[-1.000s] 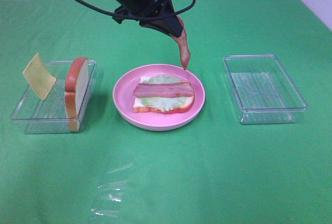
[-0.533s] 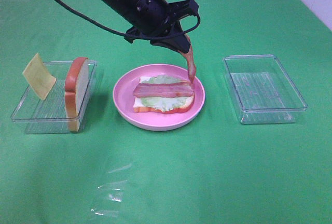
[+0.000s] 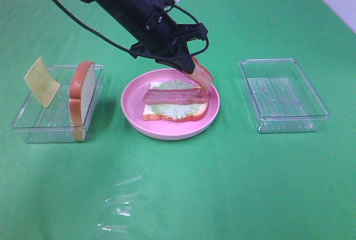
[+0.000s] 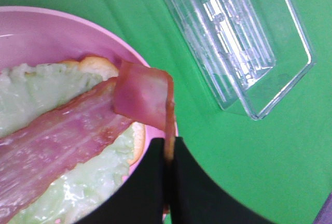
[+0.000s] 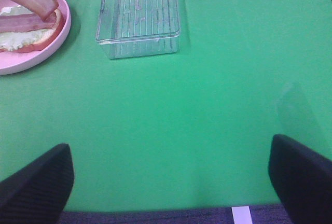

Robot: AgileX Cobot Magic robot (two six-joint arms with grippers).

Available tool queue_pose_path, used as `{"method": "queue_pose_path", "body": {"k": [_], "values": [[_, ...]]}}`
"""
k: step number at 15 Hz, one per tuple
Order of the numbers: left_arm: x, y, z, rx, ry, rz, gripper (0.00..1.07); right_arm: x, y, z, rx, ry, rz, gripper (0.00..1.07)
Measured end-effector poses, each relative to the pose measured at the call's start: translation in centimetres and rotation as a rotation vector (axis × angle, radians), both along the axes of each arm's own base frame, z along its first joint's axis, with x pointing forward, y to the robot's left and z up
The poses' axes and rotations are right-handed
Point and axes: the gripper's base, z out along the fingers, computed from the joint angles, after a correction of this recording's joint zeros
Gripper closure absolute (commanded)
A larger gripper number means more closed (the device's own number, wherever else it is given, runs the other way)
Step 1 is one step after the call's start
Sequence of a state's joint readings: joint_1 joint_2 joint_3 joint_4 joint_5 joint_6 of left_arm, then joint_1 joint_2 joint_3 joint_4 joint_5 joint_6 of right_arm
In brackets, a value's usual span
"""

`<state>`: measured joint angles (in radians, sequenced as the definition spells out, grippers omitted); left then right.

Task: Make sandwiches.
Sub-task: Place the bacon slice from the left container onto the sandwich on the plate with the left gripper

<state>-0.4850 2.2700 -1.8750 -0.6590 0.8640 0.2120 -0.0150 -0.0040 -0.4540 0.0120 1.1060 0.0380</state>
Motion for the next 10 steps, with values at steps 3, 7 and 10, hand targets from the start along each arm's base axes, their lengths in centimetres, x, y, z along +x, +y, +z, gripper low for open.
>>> {"method": "queue_pose_path", "body": {"k": [3, 7, 10], "values": [[0.1, 0.1, -0.2, 0.016, 0.016, 0.030, 1.07, 0.0, 0.0, 0.0, 0.000, 0.000, 0.000, 0.09], [0.3, 0.8, -0.6, 0.087, 0.041, 0.105, 1.07, 0.0, 0.0, 0.0, 0.000, 0.000, 0.000, 0.09], [0.5, 1.4, -0.9, 0.155, 0.031, 0.141, 1.07, 0.0, 0.0, 0.0, 0.000, 0.000, 0.000, 0.09]]}}
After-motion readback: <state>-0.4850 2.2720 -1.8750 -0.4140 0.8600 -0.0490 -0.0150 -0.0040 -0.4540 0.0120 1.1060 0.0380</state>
